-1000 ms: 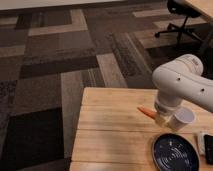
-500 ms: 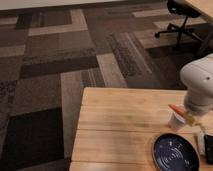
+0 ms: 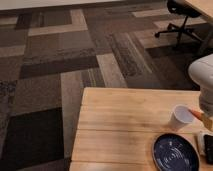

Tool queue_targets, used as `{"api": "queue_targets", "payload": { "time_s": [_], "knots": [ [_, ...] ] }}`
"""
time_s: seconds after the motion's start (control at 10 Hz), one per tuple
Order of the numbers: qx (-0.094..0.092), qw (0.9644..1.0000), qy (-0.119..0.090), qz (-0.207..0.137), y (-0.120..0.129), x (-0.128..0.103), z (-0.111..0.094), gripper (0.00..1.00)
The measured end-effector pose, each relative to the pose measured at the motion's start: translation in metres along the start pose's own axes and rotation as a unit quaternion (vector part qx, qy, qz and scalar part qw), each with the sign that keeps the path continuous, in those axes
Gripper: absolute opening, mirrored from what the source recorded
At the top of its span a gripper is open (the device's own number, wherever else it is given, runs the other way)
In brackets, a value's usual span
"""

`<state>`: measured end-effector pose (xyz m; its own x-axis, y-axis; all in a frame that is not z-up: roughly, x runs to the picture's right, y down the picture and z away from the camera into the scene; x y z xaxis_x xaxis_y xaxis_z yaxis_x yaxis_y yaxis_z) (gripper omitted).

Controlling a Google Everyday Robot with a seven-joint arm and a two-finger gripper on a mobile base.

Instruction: Place the pepper in the ceramic cup

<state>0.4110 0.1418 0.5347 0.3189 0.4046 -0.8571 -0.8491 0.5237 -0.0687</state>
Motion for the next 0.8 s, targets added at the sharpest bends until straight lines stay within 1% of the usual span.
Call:
{"api": "queue_targets", "payload": {
  "time_s": [0.1, 0.2, 0.3, 0.4, 0.5, 0.6, 0.7, 0.8],
  "knots": [
    [-0.006, 0.9998, 0.018, -0.002, -0.001, 0.002, 0.007, 0.00],
    [-0.007, 0.9993, 0.038, -0.004, -0.007, 0.002, 0.012, 0.00],
    [-0.007, 0.9989, 0.045, -0.007, -0.008, 0.000, 0.015, 0.00],
    [-0.008, 0.9984, 0.053, -0.015, -0.009, -0.007, 0.017, 0.00],
    [-0.015, 0.9976, 0.061, -0.030, -0.007, -0.022, 0.023, 0.00],
    [-0.017, 0.9972, 0.063, -0.035, -0.007, -0.028, 0.026, 0.00],
    [-0.024, 0.9962, 0.072, -0.044, -0.007, -0.038, 0.033, 0.00],
    [-0.026, 0.9956, 0.077, -0.047, -0.008, -0.041, 0.035, 0.00]
  ]
}}
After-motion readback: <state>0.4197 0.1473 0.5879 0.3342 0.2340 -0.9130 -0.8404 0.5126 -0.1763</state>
